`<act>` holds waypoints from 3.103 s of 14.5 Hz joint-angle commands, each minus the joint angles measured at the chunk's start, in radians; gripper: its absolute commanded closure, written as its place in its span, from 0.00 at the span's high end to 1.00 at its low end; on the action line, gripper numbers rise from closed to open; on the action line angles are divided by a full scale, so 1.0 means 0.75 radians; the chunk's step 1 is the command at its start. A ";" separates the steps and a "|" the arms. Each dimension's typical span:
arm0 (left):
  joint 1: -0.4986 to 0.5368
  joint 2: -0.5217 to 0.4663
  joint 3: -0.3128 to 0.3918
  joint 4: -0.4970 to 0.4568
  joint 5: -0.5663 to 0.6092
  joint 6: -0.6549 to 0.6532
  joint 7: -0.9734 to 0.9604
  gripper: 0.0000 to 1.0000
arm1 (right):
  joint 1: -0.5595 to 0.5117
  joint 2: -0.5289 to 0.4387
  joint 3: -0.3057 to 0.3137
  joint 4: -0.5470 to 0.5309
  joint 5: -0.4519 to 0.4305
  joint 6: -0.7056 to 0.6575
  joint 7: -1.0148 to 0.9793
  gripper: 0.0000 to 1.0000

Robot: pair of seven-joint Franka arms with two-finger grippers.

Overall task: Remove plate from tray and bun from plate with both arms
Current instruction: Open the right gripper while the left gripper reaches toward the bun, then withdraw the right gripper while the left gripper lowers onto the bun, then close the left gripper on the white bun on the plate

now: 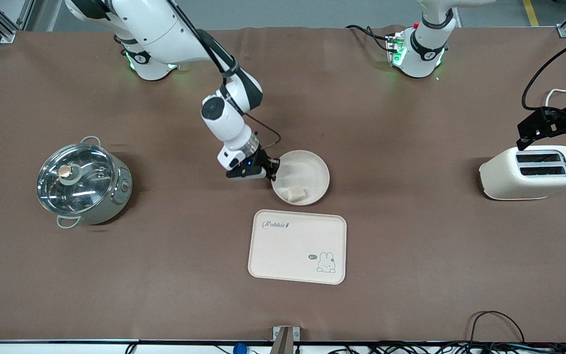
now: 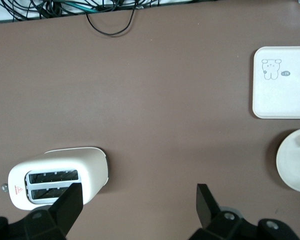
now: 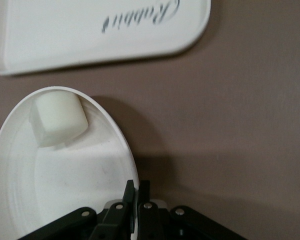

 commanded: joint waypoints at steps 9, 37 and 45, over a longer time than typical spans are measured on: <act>-0.256 0.246 -0.270 -0.054 -0.061 0.114 -0.910 1.00 | -0.112 -0.242 0.007 -0.058 -0.010 -0.237 0.177 1.00; -0.688 0.930 -0.264 -0.122 0.022 0.970 -1.546 0.19 | -1.023 -0.922 -0.105 0.595 -0.335 -2.091 -0.692 1.00; -0.668 0.851 -0.268 -0.116 0.022 0.883 -1.536 0.00 | -0.853 -0.954 -0.312 0.595 -0.360 -2.130 -0.696 1.00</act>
